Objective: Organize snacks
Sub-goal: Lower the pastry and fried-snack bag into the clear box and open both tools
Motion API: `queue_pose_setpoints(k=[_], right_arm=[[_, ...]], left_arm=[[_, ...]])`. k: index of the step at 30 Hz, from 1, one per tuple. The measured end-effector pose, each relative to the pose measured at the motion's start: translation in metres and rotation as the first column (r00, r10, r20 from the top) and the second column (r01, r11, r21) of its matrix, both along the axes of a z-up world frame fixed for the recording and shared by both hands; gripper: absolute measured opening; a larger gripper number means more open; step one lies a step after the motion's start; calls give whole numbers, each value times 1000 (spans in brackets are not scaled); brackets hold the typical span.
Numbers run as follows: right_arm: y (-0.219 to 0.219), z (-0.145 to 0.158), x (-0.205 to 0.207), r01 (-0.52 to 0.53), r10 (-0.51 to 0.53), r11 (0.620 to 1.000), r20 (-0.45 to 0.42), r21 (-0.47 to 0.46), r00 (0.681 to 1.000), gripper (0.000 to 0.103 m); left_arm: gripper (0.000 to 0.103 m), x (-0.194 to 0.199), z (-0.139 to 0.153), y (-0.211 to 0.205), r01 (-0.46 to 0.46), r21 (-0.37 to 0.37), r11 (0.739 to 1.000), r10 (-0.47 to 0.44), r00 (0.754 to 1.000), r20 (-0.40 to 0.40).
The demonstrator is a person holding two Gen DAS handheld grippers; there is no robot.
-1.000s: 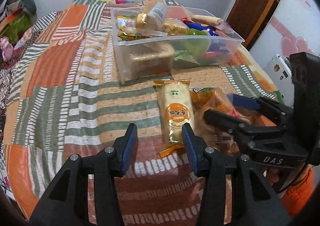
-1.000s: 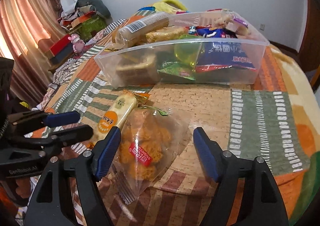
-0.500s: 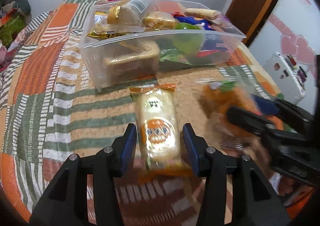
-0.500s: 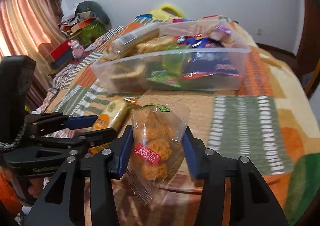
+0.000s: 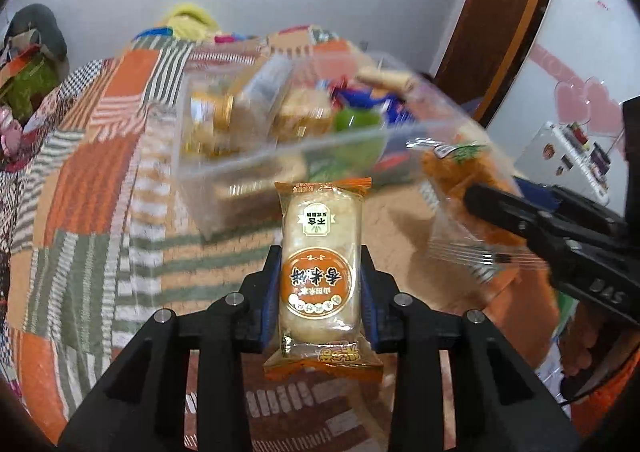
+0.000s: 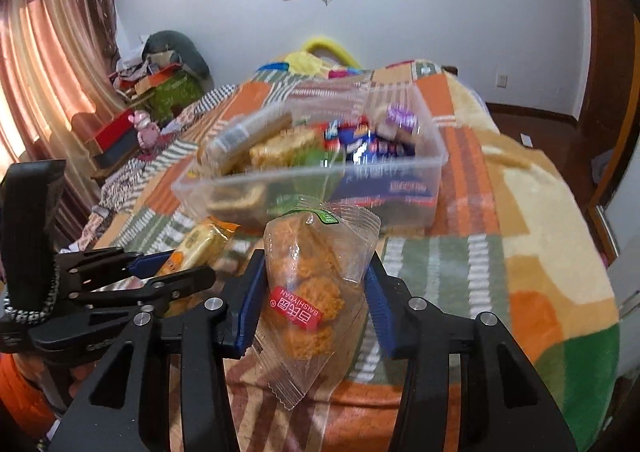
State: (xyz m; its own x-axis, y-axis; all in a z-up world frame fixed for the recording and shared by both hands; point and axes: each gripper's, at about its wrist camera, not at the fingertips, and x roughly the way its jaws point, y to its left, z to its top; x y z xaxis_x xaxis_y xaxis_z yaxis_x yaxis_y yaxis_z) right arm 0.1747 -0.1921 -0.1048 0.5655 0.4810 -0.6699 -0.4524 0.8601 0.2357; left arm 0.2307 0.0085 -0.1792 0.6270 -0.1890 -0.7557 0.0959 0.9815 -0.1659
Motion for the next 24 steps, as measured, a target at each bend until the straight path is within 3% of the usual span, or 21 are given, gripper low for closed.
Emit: queue_pose_setpoints(k=[6, 11, 24], right_arm=[[-2, 22, 15, 14, -15, 1000, 57, 23, 998, 44], [1, 32, 36, 34, -37, 999, 87, 33, 996, 44], [23, 23, 93, 23, -21, 999, 76, -23, 997, 44]], left_arm=[[34, 19, 38, -6, -11, 12, 1000, 10, 994, 105], [34, 50, 55, -4, -20, -20, 1000, 23, 990, 137], [34, 127, 40, 1, -41, -14, 999, 42, 995, 90]])
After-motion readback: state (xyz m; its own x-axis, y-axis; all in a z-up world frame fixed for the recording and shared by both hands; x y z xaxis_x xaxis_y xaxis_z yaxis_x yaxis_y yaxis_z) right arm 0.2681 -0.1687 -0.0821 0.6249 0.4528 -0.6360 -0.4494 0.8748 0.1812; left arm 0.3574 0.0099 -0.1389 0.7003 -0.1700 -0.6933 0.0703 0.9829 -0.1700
